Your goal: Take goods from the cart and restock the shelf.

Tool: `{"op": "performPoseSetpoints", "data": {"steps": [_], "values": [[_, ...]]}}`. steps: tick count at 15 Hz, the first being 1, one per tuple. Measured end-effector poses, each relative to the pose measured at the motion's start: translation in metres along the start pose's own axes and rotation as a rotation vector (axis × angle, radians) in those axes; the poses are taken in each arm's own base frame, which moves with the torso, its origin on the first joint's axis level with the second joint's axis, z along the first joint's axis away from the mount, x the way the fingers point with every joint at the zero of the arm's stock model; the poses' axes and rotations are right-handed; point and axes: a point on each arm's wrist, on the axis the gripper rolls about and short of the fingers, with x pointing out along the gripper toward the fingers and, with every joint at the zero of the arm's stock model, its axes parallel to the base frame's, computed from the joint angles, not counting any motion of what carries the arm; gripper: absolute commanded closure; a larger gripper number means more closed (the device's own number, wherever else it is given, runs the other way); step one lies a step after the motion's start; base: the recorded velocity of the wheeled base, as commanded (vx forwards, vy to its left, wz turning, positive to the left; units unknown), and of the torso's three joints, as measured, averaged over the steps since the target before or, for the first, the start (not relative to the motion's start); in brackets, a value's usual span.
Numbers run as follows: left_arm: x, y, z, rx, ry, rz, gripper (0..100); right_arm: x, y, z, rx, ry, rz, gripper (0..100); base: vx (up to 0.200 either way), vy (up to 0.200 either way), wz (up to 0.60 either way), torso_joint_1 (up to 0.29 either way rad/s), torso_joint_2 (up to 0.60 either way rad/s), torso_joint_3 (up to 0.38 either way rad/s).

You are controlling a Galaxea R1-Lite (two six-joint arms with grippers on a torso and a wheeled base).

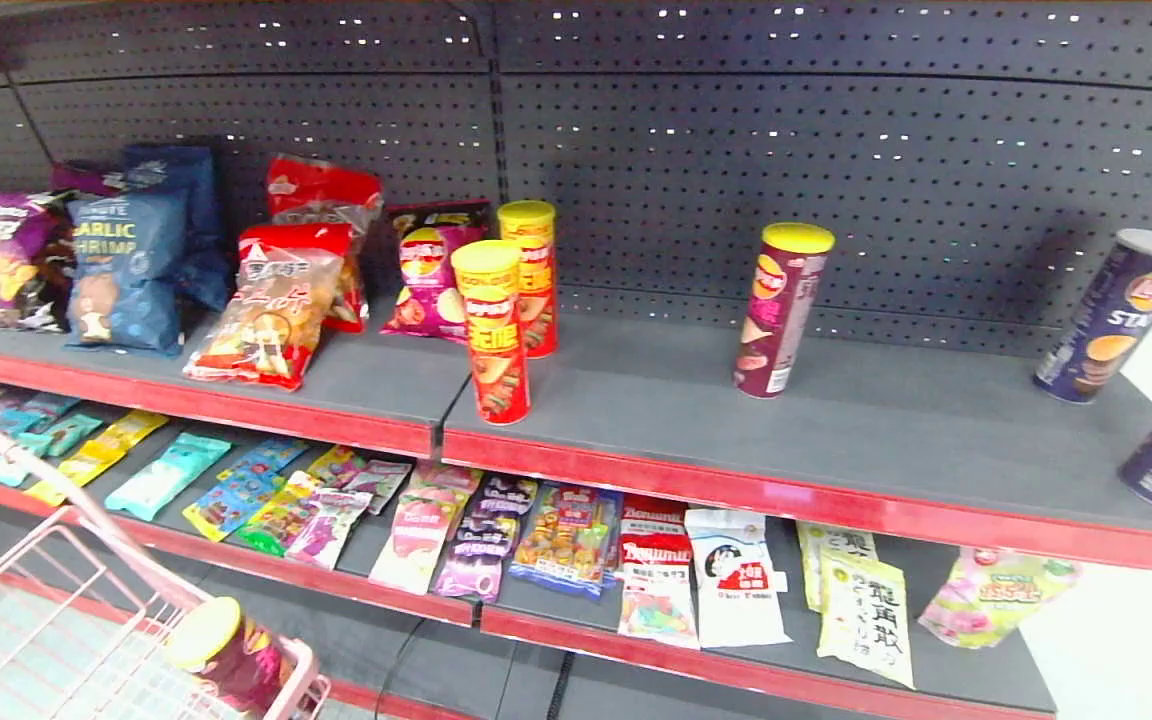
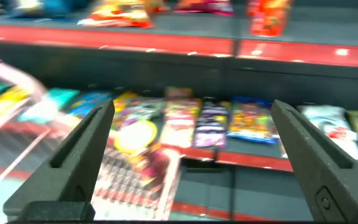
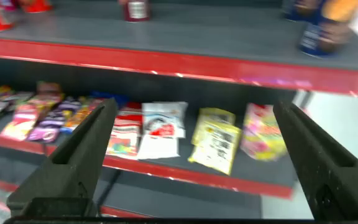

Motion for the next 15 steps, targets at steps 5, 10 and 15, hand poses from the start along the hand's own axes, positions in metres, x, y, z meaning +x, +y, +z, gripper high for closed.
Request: {"op": "performPoseSetpoints", "data": {"steps": [5, 10, 15], "values": [[0.0, 0.0, -0.0001, 0.0, 0.001, 0.0, 0, 0.0, 0.0, -0.0001, 0.0, 0.0, 0.0, 0, 0.0, 0.0, 0.6, 0.001, 0.0, 0.001], [0.0, 0.0, 0.0002, 0.0, -0.001, 0.002, 0, 0.0, 0.0, -0.0002, 0.0, 0.001, 0.001, 0, 0.0, 0.0, 0.24, -0.018, 0.04, 0.026], [0.0001, 0.0, -0.0004, -0.001, 0.002, 0.0, 0, 0.0, 0.0, 0.0002, 0.001, -0.001, -0.001, 0, 0.0, 0.0, 0.0, -0.14, 0.33, 0.181]]}}
